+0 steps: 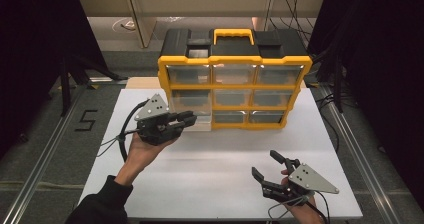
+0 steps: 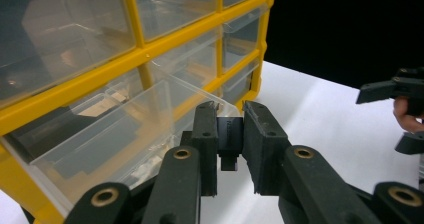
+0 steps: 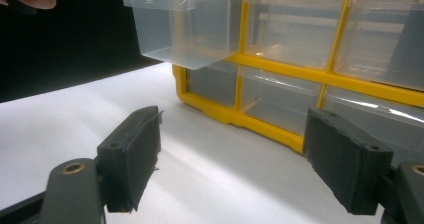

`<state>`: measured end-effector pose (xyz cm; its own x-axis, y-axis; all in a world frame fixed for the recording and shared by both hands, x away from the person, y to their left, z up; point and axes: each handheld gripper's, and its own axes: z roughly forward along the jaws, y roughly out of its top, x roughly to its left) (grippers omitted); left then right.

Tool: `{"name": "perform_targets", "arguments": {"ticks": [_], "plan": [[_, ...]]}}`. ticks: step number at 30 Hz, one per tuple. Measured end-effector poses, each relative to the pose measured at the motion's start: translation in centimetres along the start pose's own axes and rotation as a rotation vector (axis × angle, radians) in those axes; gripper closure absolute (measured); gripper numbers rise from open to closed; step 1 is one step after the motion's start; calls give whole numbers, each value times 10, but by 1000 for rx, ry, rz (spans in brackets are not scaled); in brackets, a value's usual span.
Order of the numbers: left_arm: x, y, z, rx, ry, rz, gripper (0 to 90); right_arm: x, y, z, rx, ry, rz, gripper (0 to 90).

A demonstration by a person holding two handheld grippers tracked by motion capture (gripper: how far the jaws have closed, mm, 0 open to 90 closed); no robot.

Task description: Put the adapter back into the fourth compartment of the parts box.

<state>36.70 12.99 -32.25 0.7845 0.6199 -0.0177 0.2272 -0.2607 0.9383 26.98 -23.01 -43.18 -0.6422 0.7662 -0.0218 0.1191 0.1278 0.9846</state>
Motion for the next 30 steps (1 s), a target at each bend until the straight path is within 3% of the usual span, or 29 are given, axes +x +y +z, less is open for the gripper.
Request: {"name": "perform_targets", "arguments": {"ticks": [17,26,30], "plan": [[12,5,4,-13,66,-23,760,0,0,0,3,0,-1,242],[22,5,7,-13,100,-65,760,0,0,0,0,1,-1,241],[24,5,6,-16,118,-60,760,0,0,0,3,-1,-1,242]]}}
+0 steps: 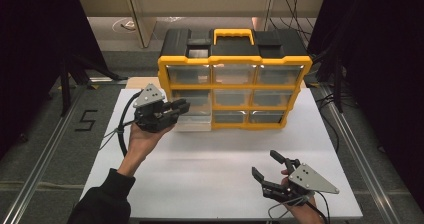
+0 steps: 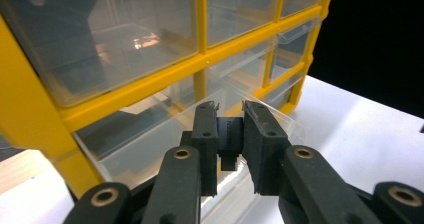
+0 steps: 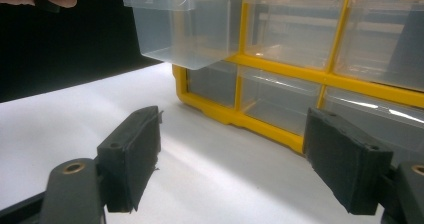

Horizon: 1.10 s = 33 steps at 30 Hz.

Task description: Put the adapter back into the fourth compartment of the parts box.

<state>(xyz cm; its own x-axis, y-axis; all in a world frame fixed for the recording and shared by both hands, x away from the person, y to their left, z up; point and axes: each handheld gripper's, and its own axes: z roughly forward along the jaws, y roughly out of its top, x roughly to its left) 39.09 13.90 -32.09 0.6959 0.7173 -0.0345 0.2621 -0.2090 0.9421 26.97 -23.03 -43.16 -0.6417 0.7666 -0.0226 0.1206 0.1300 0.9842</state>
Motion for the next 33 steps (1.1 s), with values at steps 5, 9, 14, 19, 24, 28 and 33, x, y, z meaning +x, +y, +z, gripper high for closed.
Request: {"name": "perform_targets", "arguments": {"ticks": [5,9,14,19,24,28,33], "plan": [[2,-2,3,17,23,18,758,0,0,0,-2,2,-1,242],[5,-4,4,17,31,3,758,0,0,0,-1,3,-1,242],[7,-5,4,19,40,-6,756,0,0,0,-2,4,0,242],[7,-6,6,28,46,-17,753,0,0,1,-3,4,-1,243],[3,-4,3,3,50,-30,536,0,0,0,-2,2,-4,242],[-1,-1,1,8,28,-18,388,0,0,0,-1,4,-5,242],[-6,0,0,10,18,-15,320,0,0,0,-2,4,-5,243]]}}
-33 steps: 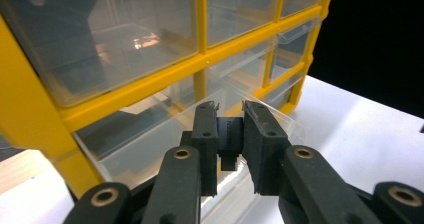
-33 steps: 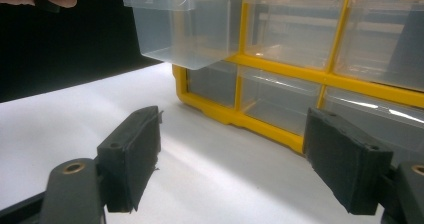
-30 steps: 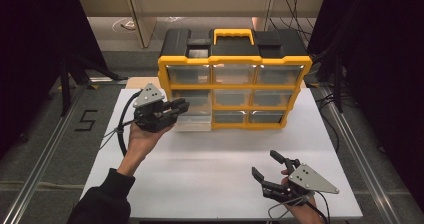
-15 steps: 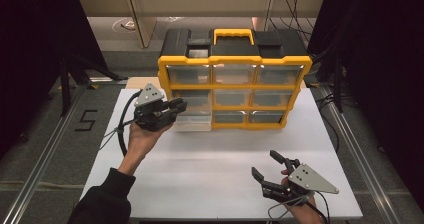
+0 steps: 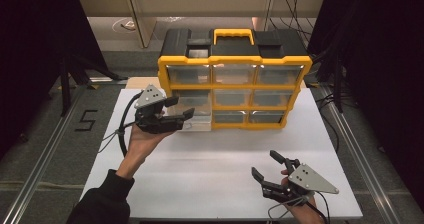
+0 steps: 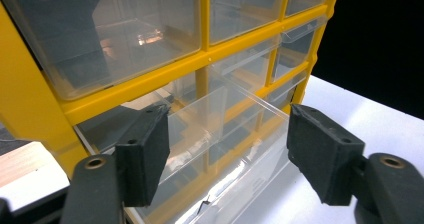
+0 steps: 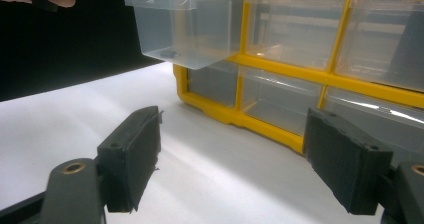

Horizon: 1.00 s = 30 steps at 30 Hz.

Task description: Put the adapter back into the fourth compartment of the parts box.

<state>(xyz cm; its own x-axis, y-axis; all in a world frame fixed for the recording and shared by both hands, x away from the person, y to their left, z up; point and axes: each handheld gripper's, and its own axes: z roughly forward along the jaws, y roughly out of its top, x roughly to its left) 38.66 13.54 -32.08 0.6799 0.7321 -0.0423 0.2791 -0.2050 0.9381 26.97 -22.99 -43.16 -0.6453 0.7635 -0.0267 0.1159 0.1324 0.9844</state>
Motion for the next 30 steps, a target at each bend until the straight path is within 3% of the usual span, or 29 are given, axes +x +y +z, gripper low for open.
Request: {"name": "perform_targets", "arguments": {"ticks": [5,14,30], "plan": [[0,-1,-1,3,-17,-16,290,0,0,0,0,0,-1,242],[3,-4,-4,-43,-111,-98,214,0,0,0,0,1,-2,242],[2,-14,-6,-113,-154,-105,169,0,0,0,1,0,-1,241]]}}
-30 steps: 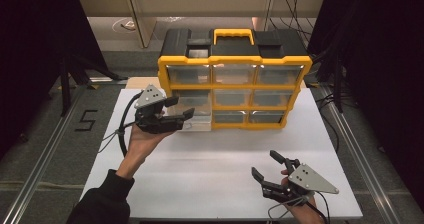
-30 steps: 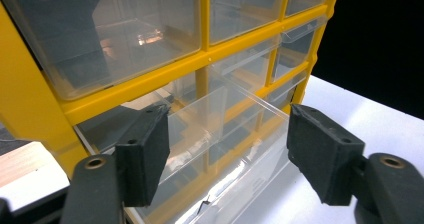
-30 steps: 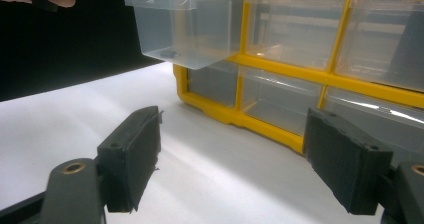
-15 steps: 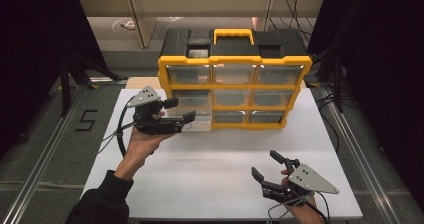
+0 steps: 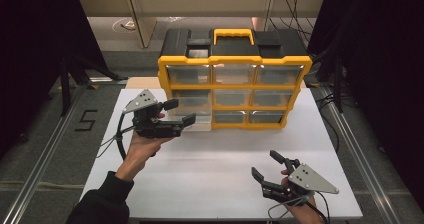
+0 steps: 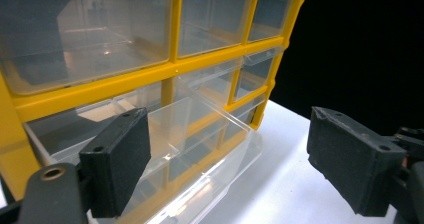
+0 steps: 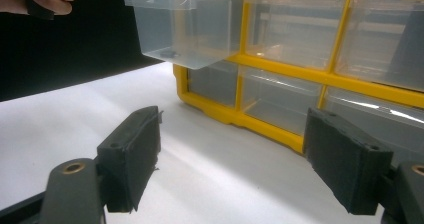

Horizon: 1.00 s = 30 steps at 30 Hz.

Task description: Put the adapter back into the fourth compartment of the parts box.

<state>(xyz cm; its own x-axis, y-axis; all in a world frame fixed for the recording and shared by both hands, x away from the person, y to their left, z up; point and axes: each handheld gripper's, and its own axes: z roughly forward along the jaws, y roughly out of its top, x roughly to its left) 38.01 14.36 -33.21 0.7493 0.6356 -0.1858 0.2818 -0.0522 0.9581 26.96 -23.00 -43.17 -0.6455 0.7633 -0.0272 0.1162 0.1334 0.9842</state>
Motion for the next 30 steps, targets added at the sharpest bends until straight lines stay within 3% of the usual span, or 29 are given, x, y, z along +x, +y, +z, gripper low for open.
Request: {"name": "perform_targets", "arguments": {"ticks": [10,16,24,30], "plan": [[-6,-11,-4,-45,-22,8,167,0,0,0,-1,-1,1,241],[-14,-23,-8,-85,-25,52,169,0,1,-1,-3,0,5,241],[-19,-36,-14,-110,-35,70,171,0,1,-1,-3,1,2,240],[-23,-44,-15,-124,-62,63,170,0,1,-1,-3,4,4,239]]}}
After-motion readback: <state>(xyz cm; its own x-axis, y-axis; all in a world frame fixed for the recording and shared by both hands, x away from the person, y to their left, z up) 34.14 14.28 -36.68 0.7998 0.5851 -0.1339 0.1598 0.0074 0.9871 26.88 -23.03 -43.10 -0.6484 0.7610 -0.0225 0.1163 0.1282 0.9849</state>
